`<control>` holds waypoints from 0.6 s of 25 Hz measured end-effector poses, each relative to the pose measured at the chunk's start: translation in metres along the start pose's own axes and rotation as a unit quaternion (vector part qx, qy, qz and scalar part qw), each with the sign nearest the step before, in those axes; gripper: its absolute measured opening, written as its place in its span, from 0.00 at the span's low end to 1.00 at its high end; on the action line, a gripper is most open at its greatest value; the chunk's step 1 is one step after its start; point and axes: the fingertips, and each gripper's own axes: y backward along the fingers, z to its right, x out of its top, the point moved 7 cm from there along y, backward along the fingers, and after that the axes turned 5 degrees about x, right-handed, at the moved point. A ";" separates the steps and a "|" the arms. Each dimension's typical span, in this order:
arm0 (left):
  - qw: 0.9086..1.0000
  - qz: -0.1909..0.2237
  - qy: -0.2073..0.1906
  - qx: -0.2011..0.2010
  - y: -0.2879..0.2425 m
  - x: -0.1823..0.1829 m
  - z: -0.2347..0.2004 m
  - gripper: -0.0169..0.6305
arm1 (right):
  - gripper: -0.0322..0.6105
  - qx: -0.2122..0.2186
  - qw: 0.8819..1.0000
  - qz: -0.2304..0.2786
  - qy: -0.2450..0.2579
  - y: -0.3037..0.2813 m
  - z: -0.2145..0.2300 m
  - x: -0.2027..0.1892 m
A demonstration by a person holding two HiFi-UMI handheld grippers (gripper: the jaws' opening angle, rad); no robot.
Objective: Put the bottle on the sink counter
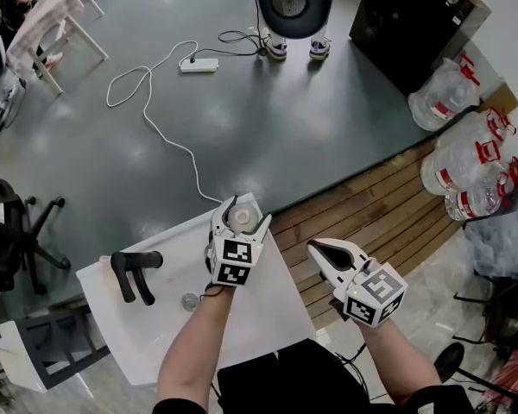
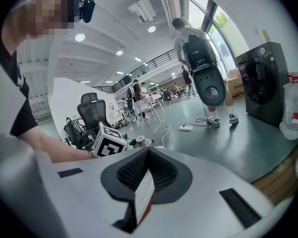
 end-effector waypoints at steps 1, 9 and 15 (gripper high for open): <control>1.000 0.003 0.002 -0.002 0.001 0.001 0.000 0.55 | 0.07 0.000 1.000 0.001 0.000 0.000 0.000 0.000; 1.000 0.001 0.010 -0.009 0.011 0.006 0.000 0.55 | 0.07 0.002 1.000 0.009 -0.004 0.002 -0.003 0.003; 1.000 0.000 0.017 -0.007 0.026 0.005 -0.003 0.55 | 0.07 0.003 1.000 0.017 -0.013 0.003 -0.003 0.000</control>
